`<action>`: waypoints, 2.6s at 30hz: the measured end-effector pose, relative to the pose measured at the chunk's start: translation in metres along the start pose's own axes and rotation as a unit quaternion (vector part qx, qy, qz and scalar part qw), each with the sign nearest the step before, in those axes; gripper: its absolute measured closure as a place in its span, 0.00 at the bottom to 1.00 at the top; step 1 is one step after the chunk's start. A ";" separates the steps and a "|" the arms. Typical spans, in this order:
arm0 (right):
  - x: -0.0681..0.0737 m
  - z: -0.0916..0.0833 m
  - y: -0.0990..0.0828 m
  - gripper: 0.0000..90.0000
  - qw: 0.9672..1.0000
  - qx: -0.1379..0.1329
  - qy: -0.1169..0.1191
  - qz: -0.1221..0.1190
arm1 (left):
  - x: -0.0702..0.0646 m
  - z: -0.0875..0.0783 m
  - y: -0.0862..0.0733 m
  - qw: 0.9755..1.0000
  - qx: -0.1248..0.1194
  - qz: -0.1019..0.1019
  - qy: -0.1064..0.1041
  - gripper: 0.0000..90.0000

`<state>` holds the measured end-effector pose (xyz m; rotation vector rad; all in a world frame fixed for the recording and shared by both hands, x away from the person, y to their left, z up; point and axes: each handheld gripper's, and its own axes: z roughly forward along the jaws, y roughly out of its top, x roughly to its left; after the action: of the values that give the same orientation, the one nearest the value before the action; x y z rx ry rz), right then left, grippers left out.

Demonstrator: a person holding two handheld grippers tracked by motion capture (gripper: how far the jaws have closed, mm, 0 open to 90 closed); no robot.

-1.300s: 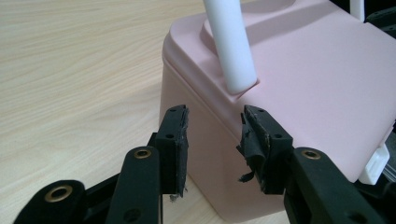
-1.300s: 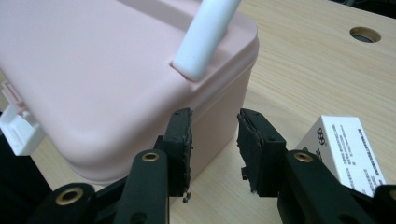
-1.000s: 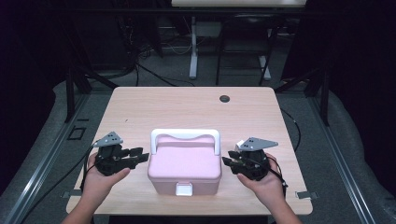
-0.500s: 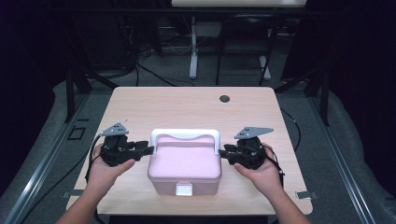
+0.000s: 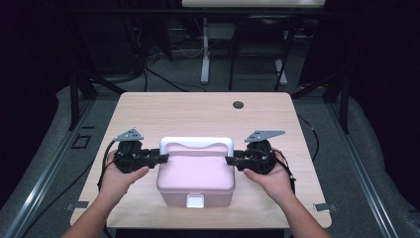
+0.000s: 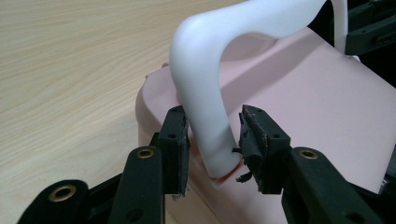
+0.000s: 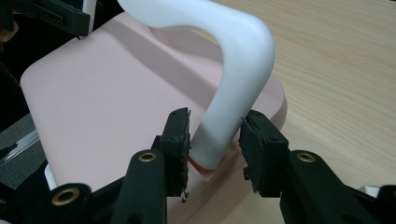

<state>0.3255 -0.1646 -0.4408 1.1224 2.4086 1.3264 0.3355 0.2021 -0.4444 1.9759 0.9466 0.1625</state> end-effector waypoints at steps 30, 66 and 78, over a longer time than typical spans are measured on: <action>0.010 -0.004 -0.007 0.82 0.999 -0.014 -0.005 -0.035 | -0.012 -0.009 -0.007 0.999 -0.011 0.038 0.015 0.82; 0.016 -0.015 0.002 0.82 0.999 -0.026 0.003 -0.028 | -0.017 -0.023 0.005 0.999 -0.008 0.039 0.008 0.82; 0.015 -0.019 0.011 0.82 0.999 -0.032 0.003 -0.021 | -0.015 -0.026 0.012 0.999 -0.019 0.033 0.007 0.82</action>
<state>0.3118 -0.1627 -0.4182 1.0479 2.3625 1.3836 0.3199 0.2060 -0.4169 1.9752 0.8812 0.2314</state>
